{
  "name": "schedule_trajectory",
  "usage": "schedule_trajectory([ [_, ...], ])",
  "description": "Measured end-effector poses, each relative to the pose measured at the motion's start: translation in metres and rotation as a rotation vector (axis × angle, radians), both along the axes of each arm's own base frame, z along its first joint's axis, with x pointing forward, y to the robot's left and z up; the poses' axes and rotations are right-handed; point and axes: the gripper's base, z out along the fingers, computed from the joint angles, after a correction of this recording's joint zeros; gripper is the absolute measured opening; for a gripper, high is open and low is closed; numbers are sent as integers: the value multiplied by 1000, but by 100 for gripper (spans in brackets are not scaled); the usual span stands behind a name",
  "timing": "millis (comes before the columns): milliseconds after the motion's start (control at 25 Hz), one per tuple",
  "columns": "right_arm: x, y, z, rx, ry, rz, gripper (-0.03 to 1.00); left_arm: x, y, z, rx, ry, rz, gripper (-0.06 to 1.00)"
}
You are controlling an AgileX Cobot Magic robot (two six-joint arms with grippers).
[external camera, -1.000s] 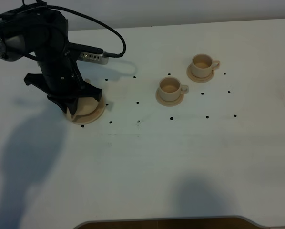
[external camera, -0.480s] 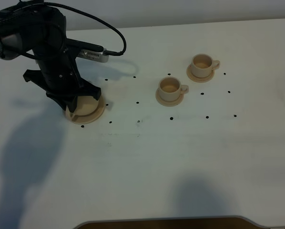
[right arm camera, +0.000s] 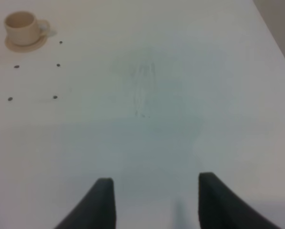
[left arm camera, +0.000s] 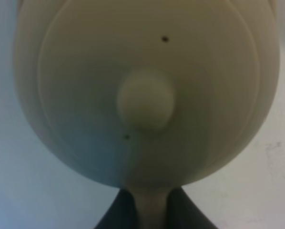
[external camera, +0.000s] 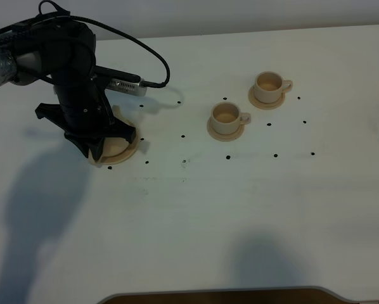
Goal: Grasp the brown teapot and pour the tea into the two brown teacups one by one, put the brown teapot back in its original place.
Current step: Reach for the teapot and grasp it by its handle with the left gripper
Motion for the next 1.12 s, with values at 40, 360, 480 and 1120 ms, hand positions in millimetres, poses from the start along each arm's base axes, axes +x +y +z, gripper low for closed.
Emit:
schedule_trajectory([
  [40,0,0,0,0,0,0,40,0,0,0,0,-1,0,13],
  [360,0,0,0,0,0,0,40,0,0,-2,-2,8,3,37],
  [480,0,0,0,0,0,0,40,0,0,-2,-2,8,3,39],
  [1120,0,0,0,0,0,0,40,-5,2,-1,30,62,1,34],
])
